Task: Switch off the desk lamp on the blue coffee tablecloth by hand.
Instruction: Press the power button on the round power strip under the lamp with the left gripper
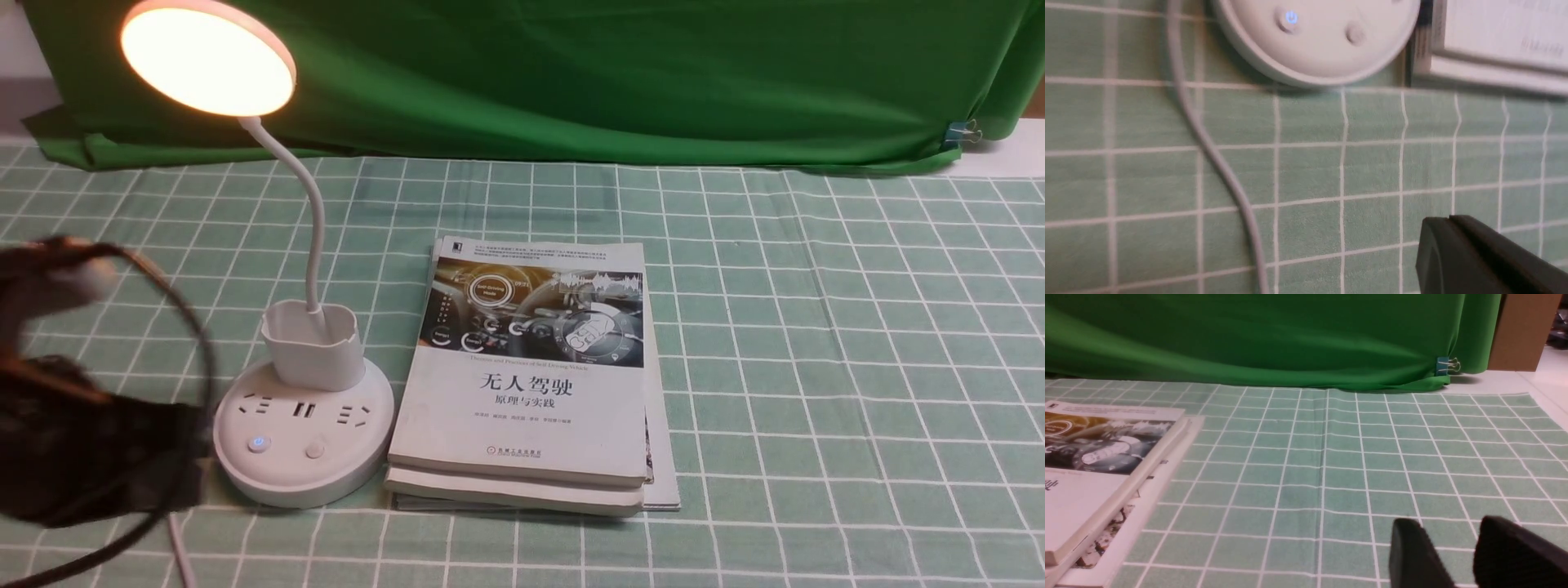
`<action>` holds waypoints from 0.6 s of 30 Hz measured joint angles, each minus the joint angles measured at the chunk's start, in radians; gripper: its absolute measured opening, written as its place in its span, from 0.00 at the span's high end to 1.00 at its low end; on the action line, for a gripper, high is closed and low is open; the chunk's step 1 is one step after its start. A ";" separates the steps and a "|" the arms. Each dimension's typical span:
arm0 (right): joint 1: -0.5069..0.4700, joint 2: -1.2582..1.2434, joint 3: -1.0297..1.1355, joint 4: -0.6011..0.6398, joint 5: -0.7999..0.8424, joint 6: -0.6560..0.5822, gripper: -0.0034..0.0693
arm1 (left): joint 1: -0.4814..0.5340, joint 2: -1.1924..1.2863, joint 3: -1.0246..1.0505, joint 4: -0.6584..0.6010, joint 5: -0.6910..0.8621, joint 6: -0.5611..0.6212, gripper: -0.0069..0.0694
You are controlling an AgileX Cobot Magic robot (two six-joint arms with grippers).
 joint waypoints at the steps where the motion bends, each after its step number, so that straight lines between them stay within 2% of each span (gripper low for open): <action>1: 0.000 0.000 0.000 0.000 0.000 0.000 0.62 | -0.032 0.031 -0.010 0.007 0.000 -0.007 0.92; 2: 0.000 0.000 0.000 0.000 0.000 0.000 0.62 | -0.032 0.038 -0.013 0.009 0.000 -0.010 0.92; 5: 0.000 0.000 0.000 0.000 0.000 0.000 0.62 | -0.152 0.175 -0.075 0.081 -0.002 -0.077 0.92; 9: 0.000 0.000 0.000 0.000 0.000 0.000 0.62 | -0.244 0.303 -0.167 0.131 -0.002 -0.111 0.92; 14: 0.000 0.000 0.000 0.000 0.000 0.000 0.62 | -0.263 0.431 -0.276 0.194 0.012 -0.128 0.92; 18: 0.000 0.000 0.000 0.000 0.000 0.000 0.62 | -0.241 0.502 -0.345 0.254 0.017 -0.140 0.92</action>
